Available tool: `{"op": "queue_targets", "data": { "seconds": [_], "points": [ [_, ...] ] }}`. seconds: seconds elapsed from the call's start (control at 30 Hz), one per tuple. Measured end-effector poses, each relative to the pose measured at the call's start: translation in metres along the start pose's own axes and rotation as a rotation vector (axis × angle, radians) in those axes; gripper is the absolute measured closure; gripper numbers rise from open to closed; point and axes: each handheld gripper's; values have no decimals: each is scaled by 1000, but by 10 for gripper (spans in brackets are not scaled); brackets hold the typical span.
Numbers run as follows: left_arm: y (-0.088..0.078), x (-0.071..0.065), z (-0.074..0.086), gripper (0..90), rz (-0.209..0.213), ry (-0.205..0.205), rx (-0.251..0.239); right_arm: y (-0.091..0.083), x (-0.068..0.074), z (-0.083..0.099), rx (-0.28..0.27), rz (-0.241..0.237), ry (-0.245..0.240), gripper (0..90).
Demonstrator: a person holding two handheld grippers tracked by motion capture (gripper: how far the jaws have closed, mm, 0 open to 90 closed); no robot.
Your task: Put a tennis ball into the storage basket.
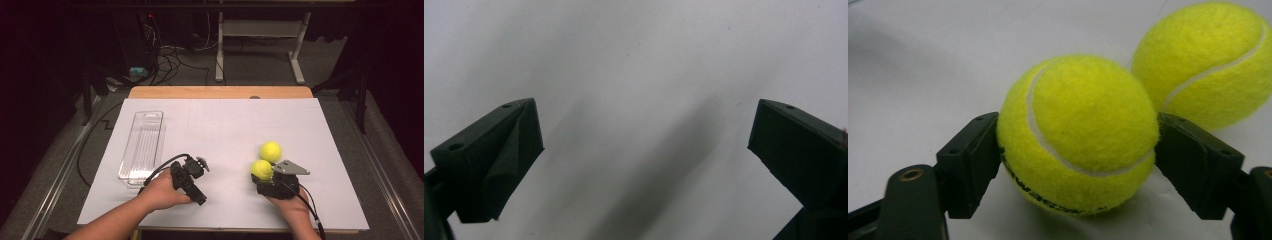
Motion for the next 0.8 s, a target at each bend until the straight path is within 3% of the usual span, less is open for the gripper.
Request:
{"op": "queue_targets", "data": {
  "seconds": [0.43,0.57,0.8],
  "points": [
    [-5,-2,-3,18,-10,12,5,0,1,0,5,-4,15,273],
    [-9,-3,-5,18,-14,7,-2,-3,1,0,-11,-13,18,275],
    [-10,0,-5,18,-10,0,-6,-12,5,-3,-72,-37,-18,277]
  ]
}}
Point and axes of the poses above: each handheld gripper's, and its own axes: y roughly forward along the jaws, z roughly out of its underside, x roughly to its left, and after that the axes turned 8 degrees about y, right-handed
